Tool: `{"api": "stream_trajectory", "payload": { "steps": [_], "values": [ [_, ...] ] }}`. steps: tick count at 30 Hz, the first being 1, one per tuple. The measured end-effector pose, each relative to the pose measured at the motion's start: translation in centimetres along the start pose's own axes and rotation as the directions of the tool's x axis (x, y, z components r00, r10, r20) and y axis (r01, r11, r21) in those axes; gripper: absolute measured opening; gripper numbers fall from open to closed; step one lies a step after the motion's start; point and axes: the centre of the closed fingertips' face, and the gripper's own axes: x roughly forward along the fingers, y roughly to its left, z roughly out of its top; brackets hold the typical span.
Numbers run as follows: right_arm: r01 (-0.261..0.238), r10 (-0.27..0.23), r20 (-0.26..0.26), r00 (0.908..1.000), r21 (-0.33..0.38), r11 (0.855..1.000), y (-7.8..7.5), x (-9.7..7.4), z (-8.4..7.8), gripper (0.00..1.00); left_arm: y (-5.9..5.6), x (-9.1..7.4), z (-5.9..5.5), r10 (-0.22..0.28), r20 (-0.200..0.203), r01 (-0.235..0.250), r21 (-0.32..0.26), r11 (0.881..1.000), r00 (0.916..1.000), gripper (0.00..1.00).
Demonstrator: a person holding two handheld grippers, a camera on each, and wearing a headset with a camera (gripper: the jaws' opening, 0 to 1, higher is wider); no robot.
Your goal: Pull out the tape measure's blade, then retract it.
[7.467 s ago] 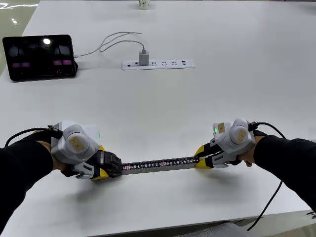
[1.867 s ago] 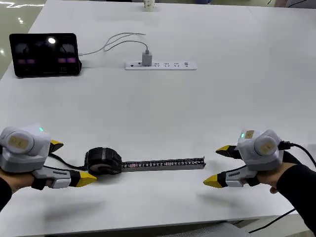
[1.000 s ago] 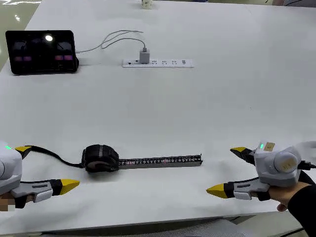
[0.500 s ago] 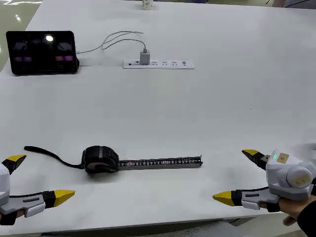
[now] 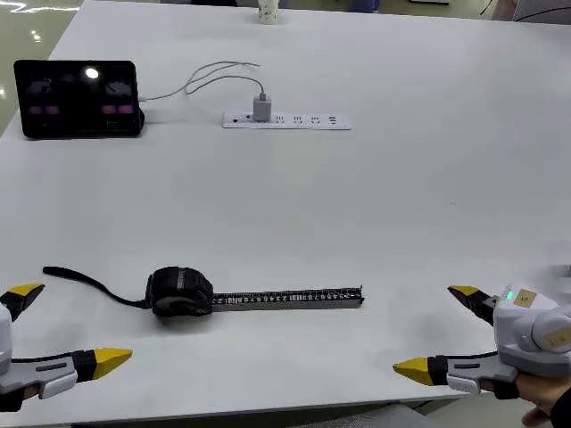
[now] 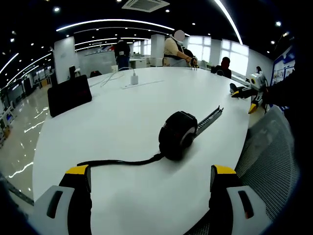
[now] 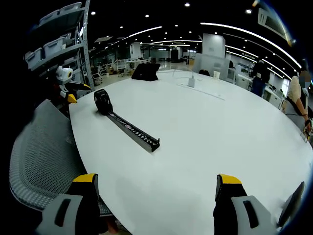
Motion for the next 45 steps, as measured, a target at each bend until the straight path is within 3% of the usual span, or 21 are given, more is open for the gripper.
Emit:
{"api": "stream_trajectory", "payload": {
  "steps": [13,20,27,32,38,45],
  "values": [
    [-0.017,0.017,-0.028,0.9995,-0.023,1.000,0.3,-0.1,-0.6,0.99,-0.7,0.5,-0.4,-0.010,-0.023,0.010,-0.001,1.000,0.9997,0.99],
    [-0.016,0.015,-0.033,0.9993,-0.026,1.000,0.3,-0.1,-0.7,0.99,-1.4,0.9,-0.9,-0.017,-0.061,0.016,-0.007,1.000,0.9980,0.99],
    [-0.023,0.021,-0.049,0.9986,-0.040,0.999,0.4,0.1,-0.6,0.99,-2.5,1.4,0.1,-0.020,-0.038,0.020,-0.020,1.000,0.9991,0.99],
    [-0.029,0.027,-0.047,0.9985,-0.044,0.999,0.3,0.4,-0.1,0.99,-3.1,2.2,0.5,-0.010,-0.046,0.009,-0.017,1.000,0.9989,0.99],
    [-0.041,0.037,-0.054,0.9979,-0.074,0.996,0.3,0.7,0.1,0.99,-4.7,2.9,0.8,-0.025,-0.053,0.025,-0.016,1.000,0.9983,0.99],
    [-0.051,0.045,-0.062,0.9970,-0.097,0.994,0.0,0.8,0.5,0.99,-5.9,3.4,2.1,-0.043,-0.028,0.042,-0.028,0.999,0.9987,0.99]
  ]
}}
